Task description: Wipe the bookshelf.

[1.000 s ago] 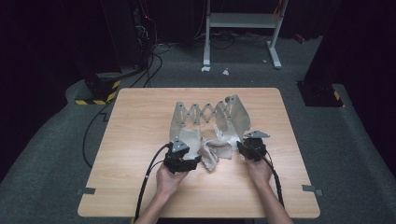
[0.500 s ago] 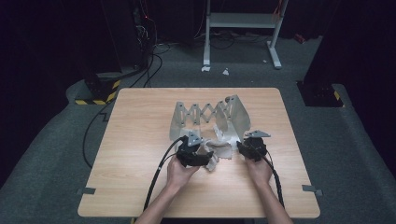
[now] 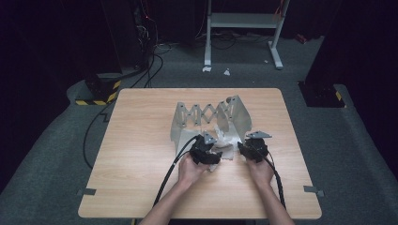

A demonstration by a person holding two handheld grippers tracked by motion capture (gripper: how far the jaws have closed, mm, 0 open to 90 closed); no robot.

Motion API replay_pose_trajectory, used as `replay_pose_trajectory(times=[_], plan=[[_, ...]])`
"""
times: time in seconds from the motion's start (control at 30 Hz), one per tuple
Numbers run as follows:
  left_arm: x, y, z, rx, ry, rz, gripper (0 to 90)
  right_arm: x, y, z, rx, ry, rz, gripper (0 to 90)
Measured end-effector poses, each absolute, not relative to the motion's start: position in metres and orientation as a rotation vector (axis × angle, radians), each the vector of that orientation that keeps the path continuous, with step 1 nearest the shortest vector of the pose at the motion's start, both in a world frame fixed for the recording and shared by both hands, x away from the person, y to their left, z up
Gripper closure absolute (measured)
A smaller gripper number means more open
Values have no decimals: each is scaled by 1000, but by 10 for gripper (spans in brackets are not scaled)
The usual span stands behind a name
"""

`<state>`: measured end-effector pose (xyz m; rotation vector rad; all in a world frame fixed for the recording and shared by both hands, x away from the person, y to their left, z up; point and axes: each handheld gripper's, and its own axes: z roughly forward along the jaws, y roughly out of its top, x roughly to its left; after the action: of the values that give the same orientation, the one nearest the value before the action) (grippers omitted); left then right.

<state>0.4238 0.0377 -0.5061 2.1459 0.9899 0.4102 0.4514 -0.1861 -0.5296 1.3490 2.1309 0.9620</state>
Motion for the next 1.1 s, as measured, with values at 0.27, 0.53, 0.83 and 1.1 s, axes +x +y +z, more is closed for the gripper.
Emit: replay_pose_trajectory(times=[0.27, 0.53, 0.83, 1.1], plan=[[427, 35, -514, 2196, 1020, 412, 396, 451, -186, -530, 1346, 2130, 957, 613], [425, 34, -517, 2238, 975, 492, 572, 451, -186, -530, 1349, 2131, 961, 612], [424, 43, -515, 2217, 976, 434, 767, 451, -186, -530, 1351, 2131, 963, 611], [406, 74, -506, 2155, 1013, 420, 788, 451, -186, -530, 1349, 2133, 964, 606]])
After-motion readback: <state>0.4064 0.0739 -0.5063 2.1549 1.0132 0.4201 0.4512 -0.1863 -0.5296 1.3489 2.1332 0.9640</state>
